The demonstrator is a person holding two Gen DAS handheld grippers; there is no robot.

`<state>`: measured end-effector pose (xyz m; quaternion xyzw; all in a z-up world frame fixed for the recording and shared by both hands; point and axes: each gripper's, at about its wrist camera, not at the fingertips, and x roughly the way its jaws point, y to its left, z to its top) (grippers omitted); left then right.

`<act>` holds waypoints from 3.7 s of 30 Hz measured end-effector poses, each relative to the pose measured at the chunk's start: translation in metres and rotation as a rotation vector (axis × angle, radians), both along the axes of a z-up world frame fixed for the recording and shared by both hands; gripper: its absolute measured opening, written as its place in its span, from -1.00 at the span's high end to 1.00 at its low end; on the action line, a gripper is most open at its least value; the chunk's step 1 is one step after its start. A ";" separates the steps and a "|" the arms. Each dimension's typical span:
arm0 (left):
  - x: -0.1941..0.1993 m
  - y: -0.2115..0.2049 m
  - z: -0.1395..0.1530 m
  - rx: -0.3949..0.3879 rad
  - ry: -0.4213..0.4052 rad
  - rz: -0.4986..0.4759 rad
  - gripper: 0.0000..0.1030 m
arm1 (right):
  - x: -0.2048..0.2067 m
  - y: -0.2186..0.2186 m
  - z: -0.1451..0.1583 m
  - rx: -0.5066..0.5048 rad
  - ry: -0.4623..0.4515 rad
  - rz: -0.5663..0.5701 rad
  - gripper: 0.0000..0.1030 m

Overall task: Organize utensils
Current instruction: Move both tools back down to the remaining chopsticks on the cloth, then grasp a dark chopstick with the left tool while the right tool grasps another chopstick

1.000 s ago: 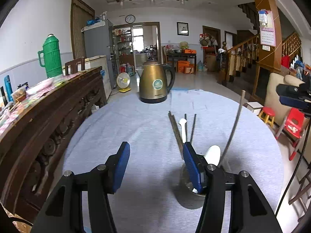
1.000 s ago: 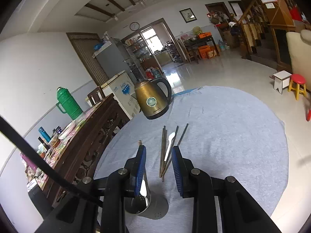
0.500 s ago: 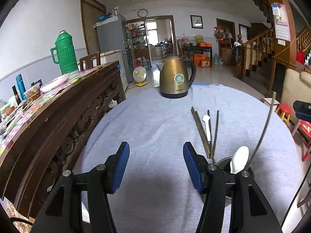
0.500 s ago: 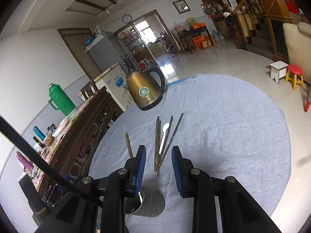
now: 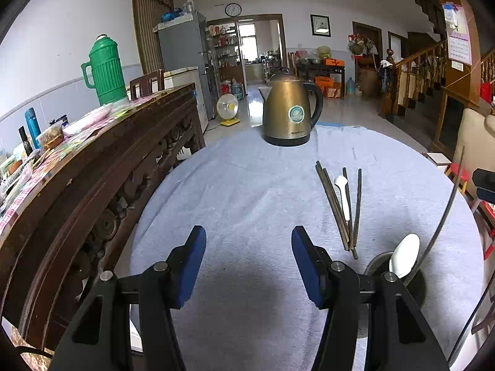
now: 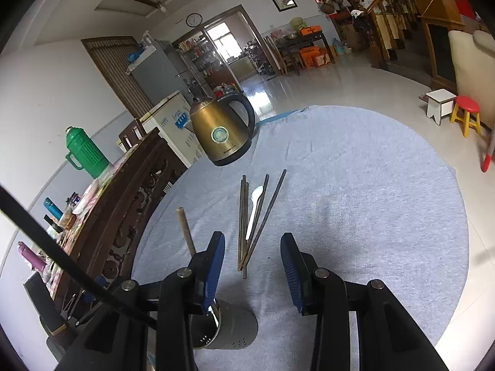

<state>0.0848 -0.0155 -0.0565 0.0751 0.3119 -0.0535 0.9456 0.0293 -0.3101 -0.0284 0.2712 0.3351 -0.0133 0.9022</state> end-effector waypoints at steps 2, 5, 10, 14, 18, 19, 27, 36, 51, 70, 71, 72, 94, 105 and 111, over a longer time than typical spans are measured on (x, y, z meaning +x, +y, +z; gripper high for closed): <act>0.005 0.000 -0.002 0.001 0.006 0.001 -0.13 | 0.004 0.000 -0.003 -0.001 0.008 -0.001 0.22; 0.011 0.001 -0.006 0.000 0.016 0.000 -0.13 | 0.010 0.000 -0.007 0.002 0.020 -0.003 0.22; 0.025 0.000 -0.013 0.002 0.040 -0.008 -0.13 | 0.024 -0.002 -0.015 0.008 0.043 -0.001 0.22; 0.053 0.001 -0.022 -0.046 0.113 -0.052 -0.13 | 0.048 -0.010 -0.028 0.025 0.093 0.021 0.22; 0.091 -0.004 -0.035 -0.093 0.201 -0.108 -0.13 | 0.086 -0.024 -0.051 0.080 0.171 0.064 0.22; 0.105 -0.008 -0.039 -0.106 0.233 -0.130 -0.13 | 0.095 -0.027 -0.055 0.093 0.186 0.072 0.22; 0.192 -0.057 -0.064 -0.152 0.368 -0.253 -0.13 | 0.206 -0.043 -0.104 0.151 0.329 0.110 0.22; 0.276 -0.108 -0.098 -0.167 0.490 -0.255 -0.13 | 0.288 -0.061 -0.151 0.172 0.454 0.065 0.22; 0.308 -0.152 -0.127 -0.113 0.476 -0.277 -0.13 | 0.303 -0.051 -0.165 0.051 0.465 0.093 0.85; 0.305 -0.087 -0.113 -0.100 0.526 -0.254 0.04 | 0.284 -0.065 -0.159 0.082 0.475 0.101 0.82; 0.308 -0.091 -0.112 -0.107 0.522 -0.252 0.04 | 0.286 -0.064 -0.159 0.091 0.472 0.097 0.78; 0.311 -0.094 -0.112 -0.101 0.521 -0.250 0.04 | 0.289 -0.063 -0.158 0.095 0.471 0.096 0.69; 0.322 -0.128 -0.129 -0.003 0.463 -0.224 0.71 | 0.317 -0.035 -0.153 -0.082 0.521 0.089 0.60; 0.299 -0.096 -0.110 -0.132 0.459 -0.212 0.90 | 0.306 -0.031 -0.134 -0.164 0.488 0.121 0.87; 0.264 -0.071 -0.071 -0.224 0.372 -0.237 0.90 | 0.250 -0.042 -0.089 -0.150 0.307 0.100 0.87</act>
